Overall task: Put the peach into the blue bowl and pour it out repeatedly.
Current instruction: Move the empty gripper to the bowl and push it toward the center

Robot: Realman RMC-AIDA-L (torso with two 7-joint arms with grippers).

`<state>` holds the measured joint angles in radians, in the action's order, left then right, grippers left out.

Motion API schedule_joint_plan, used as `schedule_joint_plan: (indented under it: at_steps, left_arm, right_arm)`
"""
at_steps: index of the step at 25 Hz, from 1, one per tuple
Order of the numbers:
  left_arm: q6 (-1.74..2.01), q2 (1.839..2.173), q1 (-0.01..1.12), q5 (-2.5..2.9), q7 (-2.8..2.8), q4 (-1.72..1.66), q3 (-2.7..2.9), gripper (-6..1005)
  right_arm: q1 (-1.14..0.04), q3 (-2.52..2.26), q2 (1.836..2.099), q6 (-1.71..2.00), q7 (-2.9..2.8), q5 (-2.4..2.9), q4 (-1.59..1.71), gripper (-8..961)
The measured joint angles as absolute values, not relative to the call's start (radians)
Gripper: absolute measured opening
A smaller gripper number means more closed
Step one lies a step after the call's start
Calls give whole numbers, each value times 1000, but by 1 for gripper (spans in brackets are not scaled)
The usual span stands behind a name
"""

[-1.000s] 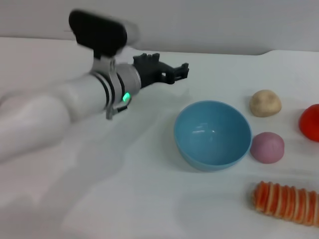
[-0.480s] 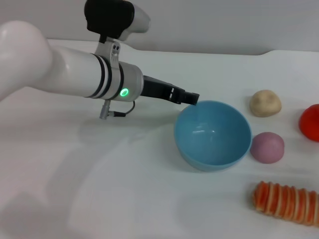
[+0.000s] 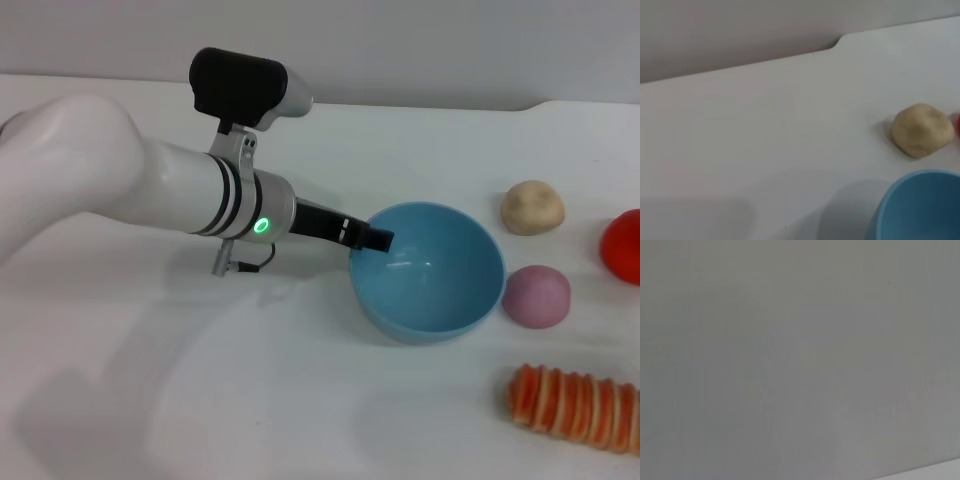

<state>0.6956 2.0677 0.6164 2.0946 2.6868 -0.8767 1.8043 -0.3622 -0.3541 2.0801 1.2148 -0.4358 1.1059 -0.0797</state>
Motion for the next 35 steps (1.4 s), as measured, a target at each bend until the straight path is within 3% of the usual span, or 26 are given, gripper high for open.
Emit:
schedule_joint_plan:
  at_steps: [14, 18, 34, 35]
  left_arm:
    - [612, 2069, 633, 1953, 2659, -809, 1919, 802]
    - [617, 2070, 646, 1953, 2658, -790, 1936, 728]
    - [613, 2063, 667, 1962, 2658, -788, 1940, 77]
    - [613, 2063, 667, 1962, 2658, -788, 1940, 70]
  right_arm:
    - [-357, -354, 2080, 1213, -436, 1106, -80, 762]
    - [-355, -354, 2080, 1213, -436, 1106, -80, 762]
    - [-354, -354, 2077, 1231, -447, 1106, -100, 762]
    - [-357, -354, 2077, 1239, -447, 1106, -103, 762]
